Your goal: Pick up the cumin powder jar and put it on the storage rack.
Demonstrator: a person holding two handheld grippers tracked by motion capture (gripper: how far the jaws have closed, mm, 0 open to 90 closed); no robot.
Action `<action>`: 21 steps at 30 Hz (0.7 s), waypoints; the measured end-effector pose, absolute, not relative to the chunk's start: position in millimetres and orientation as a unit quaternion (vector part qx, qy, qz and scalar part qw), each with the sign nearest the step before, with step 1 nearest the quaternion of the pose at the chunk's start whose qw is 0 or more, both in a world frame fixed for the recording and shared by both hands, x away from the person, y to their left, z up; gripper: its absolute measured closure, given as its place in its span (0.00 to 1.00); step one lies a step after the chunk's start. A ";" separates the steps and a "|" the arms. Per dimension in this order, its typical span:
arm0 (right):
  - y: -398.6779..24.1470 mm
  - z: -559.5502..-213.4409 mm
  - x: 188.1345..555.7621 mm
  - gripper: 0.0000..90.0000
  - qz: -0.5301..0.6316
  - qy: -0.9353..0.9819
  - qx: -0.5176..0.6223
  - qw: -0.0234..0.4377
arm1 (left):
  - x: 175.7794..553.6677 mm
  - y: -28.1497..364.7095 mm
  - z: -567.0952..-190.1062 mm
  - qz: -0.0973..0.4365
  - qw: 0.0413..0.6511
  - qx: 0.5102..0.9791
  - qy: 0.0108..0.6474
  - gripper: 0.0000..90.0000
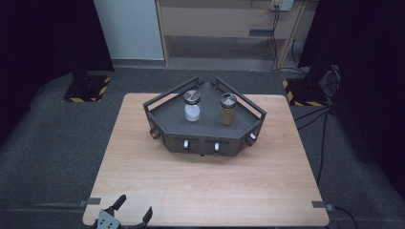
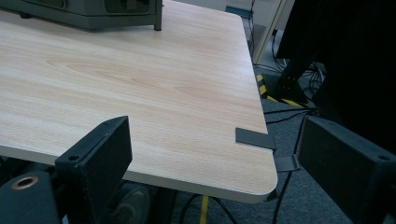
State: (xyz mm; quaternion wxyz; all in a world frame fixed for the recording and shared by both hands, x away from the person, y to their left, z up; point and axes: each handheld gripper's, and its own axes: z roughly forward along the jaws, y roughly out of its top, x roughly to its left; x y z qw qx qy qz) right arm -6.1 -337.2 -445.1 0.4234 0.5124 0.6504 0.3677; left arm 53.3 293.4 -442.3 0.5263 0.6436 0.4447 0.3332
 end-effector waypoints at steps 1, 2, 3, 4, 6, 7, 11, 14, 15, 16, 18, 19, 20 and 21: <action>-337.2 -444.9 -6.3 0.11 0.367 0.651 0.512 0.424 | 53.3 293.3 -442.4 0.333 0.527 0.643 0.444 0.07; -337.3 -444.9 -6.6 0.11 0.368 0.650 0.512 0.424 | 53.2 293.1 -442.4 0.334 0.527 0.643 0.444 0.07; -337.3 -445.0 -6.9 0.11 0.368 0.649 0.512 0.425 | 53.0 293.0 -442.4 0.334 0.527 0.643 0.444 0.07; -337.4 -444.9 -7.1 0.11 0.368 0.649 0.512 0.425 | 52.9 293.0 -442.4 0.335 0.528 0.643 0.444 0.07; -337.0 -445.0 -7.3 0.11 0.367 0.649 0.512 0.426 | 52.9 293.1 -442.3 0.335 0.527 0.642 0.445 0.07; -336.9 -445.0 -7.2 0.11 0.367 0.650 0.512 0.425 | 52.9 293.2 -442.4 0.335 0.527 0.642 0.445 0.07; -336.4 -445.2 -7.3 0.11 0.367 0.651 0.510 0.425 | 52.9 293.0 -442.4 0.336 0.527 0.642 0.445 0.07; -336.6 -445.3 -7.1 0.11 0.366 0.652 0.510 0.425 | 53.2 293.1 -442.2 0.336 0.526 0.642 0.445 0.07; -336.7 -445.5 -7.0 0.11 0.366 0.652 0.510 0.425 | 53.4 293.3 -442.3 0.336 0.526 0.642 0.445 0.07; -336.8 -445.8 -6.8 0.11 0.366 0.652 0.510 0.425 | 53.5 293.4 -442.4 0.336 0.527 0.642 0.444 0.07; -336.8 -445.9 -6.3 0.11 0.364 0.653 0.510 0.425 | 53.6 293.4 -442.4 0.336 0.527 0.642 0.445 0.07; -336.9 -445.9 -6.2 0.11 0.364 0.653 0.510 0.425 | 53.6 293.5 -442.3 0.336 0.526 0.642 0.445 0.07; -337.0 -445.8 -6.4 0.11 0.365 0.652 0.511 0.425 | 53.5 293.4 -442.3 0.336 0.526 0.642 0.445 0.07; -337.0 -445.7 -6.6 0.11 0.365 0.652 0.511 0.426 | 53.4 293.4 -442.3 0.336 0.526 0.642 0.445 0.07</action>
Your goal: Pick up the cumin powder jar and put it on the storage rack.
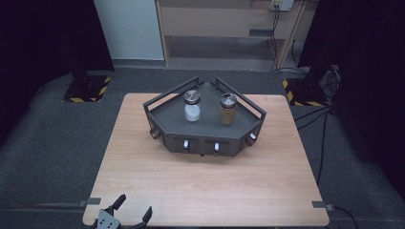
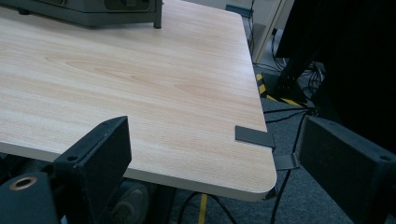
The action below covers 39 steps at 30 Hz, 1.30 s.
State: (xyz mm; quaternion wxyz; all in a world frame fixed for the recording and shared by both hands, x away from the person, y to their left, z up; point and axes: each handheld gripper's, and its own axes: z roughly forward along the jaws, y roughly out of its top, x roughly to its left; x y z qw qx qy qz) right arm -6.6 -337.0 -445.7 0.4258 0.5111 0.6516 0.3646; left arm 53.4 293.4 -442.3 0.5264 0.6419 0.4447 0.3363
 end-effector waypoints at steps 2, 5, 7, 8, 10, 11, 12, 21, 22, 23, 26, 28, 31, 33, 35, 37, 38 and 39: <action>-336.9 -445.6 -6.9 0.11 0.364 0.651 0.511 0.426 | 53.0 293.3 -442.2 0.336 0.527 0.642 0.445 0.07; -336.8 -445.5 -7.9 0.11 0.365 0.650 0.512 0.426 | 52.2 292.9 -442.3 0.337 0.528 0.640 0.445 0.07; -336.4 -445.6 -8.3 0.11 0.364 0.651 0.511 0.427 | 52.3 292.8 -442.2 0.337 0.527 0.641 0.445 0.07; -336.4 -445.7 -8.3 0.11 0.364 0.651 0.511 0.428 | 52.5 292.9 -442.2 0.337 0.526 0.641 0.444 0.07; -336.8 -446.0 -8.1 0.11 0.365 0.650 0.511 0.427 | 52.8 293.0 -442.2 0.337 0.526 0.642 0.444 0.07; -336.9 -446.0 -8.0 0.11 0.365 0.650 0.511 0.427 | 52.9 293.1 -442.2 0.337 0.526 0.642 0.444 0.07; -336.8 -446.1 -7.9 0.11 0.364 0.650 0.512 0.427 | 53.0 293.0 -442.2 0.338 0.526 0.642 0.445 0.07; -336.7 -446.4 -7.7 0.10 0.362 0.651 0.512 0.428 | 52.7 292.7 -442.3 0.337 0.527 0.642 0.444 0.07; -336.7 -446.4 -7.8 0.10 0.362 0.651 0.511 0.428 | 52.7 292.8 -442.3 0.338 0.526 0.642 0.443 0.07; -336.7 -446.4 -7.9 0.10 0.363 0.650 0.512 0.429 | 52.7 292.8 -442.3 0.338 0.526 0.642 0.443 0.07; -336.7 -446.6 -7.6 0.10 0.362 0.651 0.512 0.428 | 52.9 292.7 -442.2 0.337 0.526 0.642 0.444 0.07; -336.8 -446.5 -7.5 0.10 0.362 0.650 0.513 0.428 | 52.5 292.7 -442.5 0.338 0.527 0.641 0.444 0.07; -336.7 -446.6 -7.8 0.10 0.363 0.650 0.513 0.428 | 52.5 292.8 -442.5 0.338 0.528 0.640 0.444 0.07; -336.8 -446.6 -8.0 0.10 0.364 0.649 0.513 0.428 | 52.8 292.5 -442.2 0.337 0.527 0.642 0.445 0.07; -337.1 -446.6 -8.3 0.10 0.364 0.649 0.513 0.428 | 52.6 292.2 -442.3 0.338 0.527 0.642 0.443 0.07; -337.0 -446.7 -8.5 0.10 0.363 0.648 0.513 0.429 | 52.3 292.1 -442.3 0.339 0.527 0.641 0.443 0.07; -337.1 -446.6 -8.4 0.10 0.363 0.649 0.513 0.429 | 52.4 292.1 -442.3 0.339 0.527 0.641 0.443 0.07; -337.1 -446.7 -8.5 0.10 0.363 0.649 0.513 0.429 | 52.5 292.1 -442.4 0.339 0.527 0.641 0.443 0.07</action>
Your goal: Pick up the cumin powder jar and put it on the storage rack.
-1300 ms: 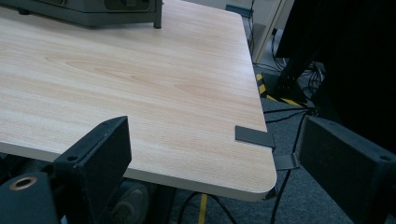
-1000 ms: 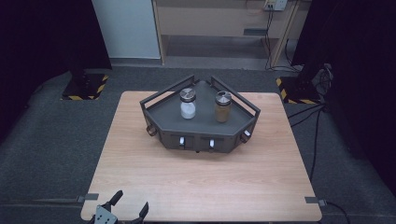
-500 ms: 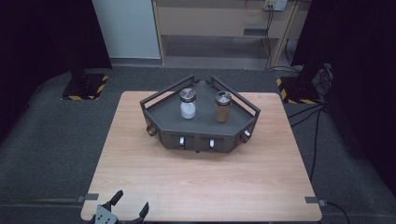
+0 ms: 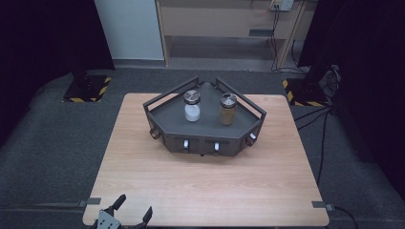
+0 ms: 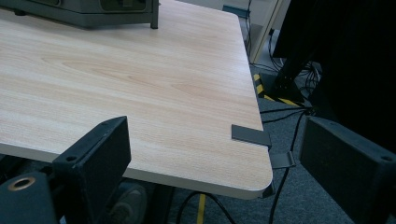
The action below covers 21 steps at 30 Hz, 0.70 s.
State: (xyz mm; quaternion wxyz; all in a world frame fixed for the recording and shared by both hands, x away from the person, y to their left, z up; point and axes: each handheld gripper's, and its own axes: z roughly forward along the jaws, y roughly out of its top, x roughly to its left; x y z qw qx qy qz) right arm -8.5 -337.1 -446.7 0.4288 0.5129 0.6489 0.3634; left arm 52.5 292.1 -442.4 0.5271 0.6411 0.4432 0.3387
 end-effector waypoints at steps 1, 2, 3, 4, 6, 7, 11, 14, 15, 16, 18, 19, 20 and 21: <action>-337.1 -446.7 -8.4 0.10 0.363 0.649 0.513 0.429 | 52.7 292.1 -442.3 0.338 0.527 0.641 0.444 0.07; -337.0 -446.7 -8.3 0.10 0.363 0.649 0.513 0.428 | 52.7 292.1 -442.3 0.338 0.527 0.641 0.444 0.07; -336.9 -446.7 -8.3 0.10 0.363 0.649 0.513 0.429 | 52.6 292.2 -442.2 0.338 0.527 0.641 0.444 0.07; -336.8 -446.7 -8.3 0.10 0.362 0.649 0.513 0.429 | 52.4 292.3 -442.3 0.338 0.527 0.641 0.444 0.07; -336.7 -446.7 -8.4 0.10 0.363 0.650 0.512 0.428 | 52.3 292.3 -442.3 0.339 0.527 0.641 0.444 0.07; -336.6 -446.8 -8.4 0.10 0.363 0.650 0.512 0.428 | 52.4 292.4 -442.2 0.339 0.527 0.641 0.444 0.07; -336.3 -446.8 -8.2 0.10 0.362 0.651 0.512 0.428 | 52.4 292.1 -442.2 0.339 0.527 0.641 0.444 0.07; -336.3 -447.1 -8.1 0.10 0.362 0.651 0.512 0.428 | 52.4 292.0 -442.2 0.339 0.527 0.641 0.444 0.07; -336.2 -447.2 -8.0 0.10 0.361 0.651 0.512 0.428 | 52.4 292.0 -442.2 0.339 0.526 0.641 0.444 0.07; -336.2 -447.2 -8.1 0.10 0.361 0.651 0.512 0.428 | 52.3 291.9 -442.3 0.339 0.526 0.641 0.444 0.07; -336.5 -447.1 -8.1 0.10 0.362 0.651 0.512 0.428 | 52.4 291.8 -442.2 0.339 0.526 0.642 0.444 0.07; -336.5 -447.2 -8.0 0.10 0.362 0.651 0.512 0.428 | 52.5 291.8 -442.3 0.339 0.526 0.642 0.444 0.07; -336.5 -447.2 -7.9 0.10 0.361 0.652 0.511 0.428 | 52.6 291.7 -442.1 0.339 0.525 0.642 0.444 0.07; -336.4 -447.2 -7.8 0.10 0.360 0.652 0.511 0.428 | 52.7 291.7 -442.0 0.340 0.525 0.642 0.444 0.07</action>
